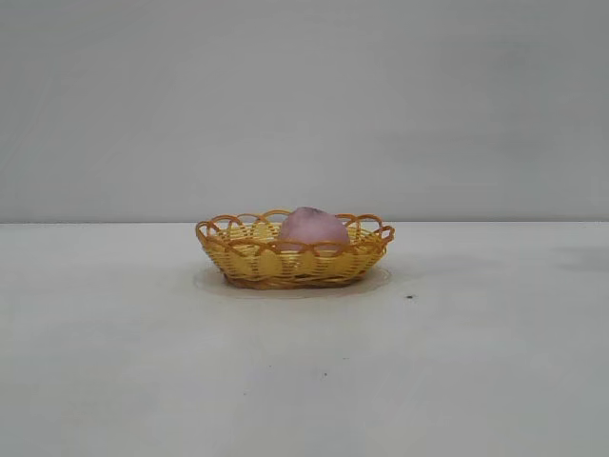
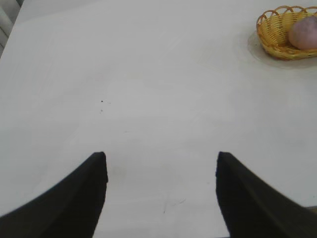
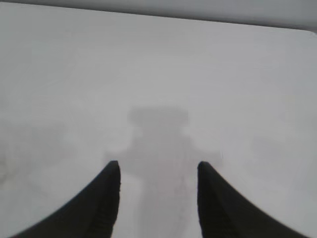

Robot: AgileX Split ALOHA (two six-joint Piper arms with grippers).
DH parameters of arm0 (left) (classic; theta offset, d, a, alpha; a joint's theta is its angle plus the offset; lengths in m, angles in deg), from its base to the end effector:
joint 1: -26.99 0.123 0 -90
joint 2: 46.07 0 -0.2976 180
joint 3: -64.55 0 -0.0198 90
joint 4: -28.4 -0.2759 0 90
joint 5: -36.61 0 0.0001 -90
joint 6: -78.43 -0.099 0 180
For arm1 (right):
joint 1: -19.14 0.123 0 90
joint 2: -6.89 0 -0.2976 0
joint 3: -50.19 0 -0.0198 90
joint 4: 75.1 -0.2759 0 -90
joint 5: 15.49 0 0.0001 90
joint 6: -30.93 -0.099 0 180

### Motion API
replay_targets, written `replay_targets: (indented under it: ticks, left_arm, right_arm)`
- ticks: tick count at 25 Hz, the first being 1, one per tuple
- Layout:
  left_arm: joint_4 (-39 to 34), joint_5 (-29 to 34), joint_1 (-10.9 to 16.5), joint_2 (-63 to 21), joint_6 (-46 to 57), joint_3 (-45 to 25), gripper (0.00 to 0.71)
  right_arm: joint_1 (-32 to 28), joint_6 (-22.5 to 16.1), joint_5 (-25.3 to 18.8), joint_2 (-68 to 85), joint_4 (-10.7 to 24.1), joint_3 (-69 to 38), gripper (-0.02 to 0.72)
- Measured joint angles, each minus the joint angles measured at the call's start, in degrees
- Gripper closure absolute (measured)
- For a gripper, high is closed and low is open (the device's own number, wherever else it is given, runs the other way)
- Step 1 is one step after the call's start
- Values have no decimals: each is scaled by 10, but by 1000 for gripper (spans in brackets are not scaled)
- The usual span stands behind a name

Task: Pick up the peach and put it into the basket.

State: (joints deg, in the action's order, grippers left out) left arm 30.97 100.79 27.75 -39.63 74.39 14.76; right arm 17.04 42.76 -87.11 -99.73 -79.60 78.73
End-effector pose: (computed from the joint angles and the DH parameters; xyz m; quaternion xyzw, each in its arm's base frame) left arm 0.0080 -0.0039 0.2761 0.0264 0.8672 -0.0015 0.4973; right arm 0.4008 -0.0073 0.3993 -0.0796 0.9612 0.0072 0.2640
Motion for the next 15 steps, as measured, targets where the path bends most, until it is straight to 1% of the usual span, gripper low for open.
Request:
replay_targets:
  ticks: [12,15]
  left_arm:
    - [0,0,0,0,0,0,294]
    - [0,0,0,0,0,0,294]
  right_arm:
    - [0,1,-6,337,0,-302,396]
    - [0,-4,-7,405,-10,-375,396]
